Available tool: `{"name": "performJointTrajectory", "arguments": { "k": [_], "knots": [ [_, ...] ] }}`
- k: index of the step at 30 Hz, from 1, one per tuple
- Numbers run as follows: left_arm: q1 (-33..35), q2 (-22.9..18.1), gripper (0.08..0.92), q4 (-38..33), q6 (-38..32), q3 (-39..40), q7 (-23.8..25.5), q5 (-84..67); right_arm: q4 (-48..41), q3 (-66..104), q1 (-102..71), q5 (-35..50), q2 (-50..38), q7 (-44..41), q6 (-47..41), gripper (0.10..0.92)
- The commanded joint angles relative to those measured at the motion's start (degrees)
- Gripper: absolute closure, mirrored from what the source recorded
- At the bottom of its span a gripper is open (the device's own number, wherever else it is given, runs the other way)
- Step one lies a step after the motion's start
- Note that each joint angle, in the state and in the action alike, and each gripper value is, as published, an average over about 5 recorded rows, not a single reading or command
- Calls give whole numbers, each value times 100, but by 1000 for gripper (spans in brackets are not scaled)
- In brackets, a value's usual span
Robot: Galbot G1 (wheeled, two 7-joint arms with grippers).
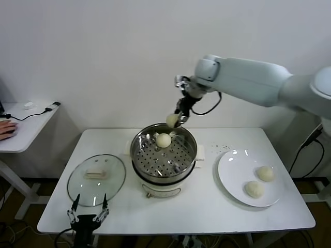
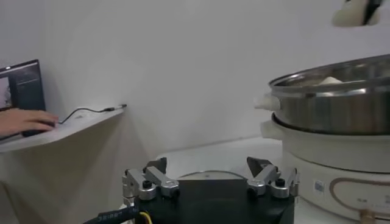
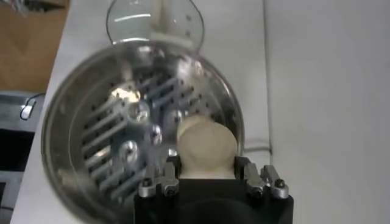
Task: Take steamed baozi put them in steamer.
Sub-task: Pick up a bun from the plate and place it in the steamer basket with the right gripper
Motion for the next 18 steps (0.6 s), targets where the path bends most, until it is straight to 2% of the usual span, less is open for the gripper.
{"name": "performJointTrajectory", "arguments": {
  "k": [1, 18],
  "knots": [
    [47, 81, 177, -12, -32, -7, 16, -111, -246, -404, -368, 520, 1377, 325, -228, 457],
    [60, 66, 177, -2, -52, -20, -2, -88, -438, -681, -1011, 289, 1363, 433, -351, 455]
  ]
}}
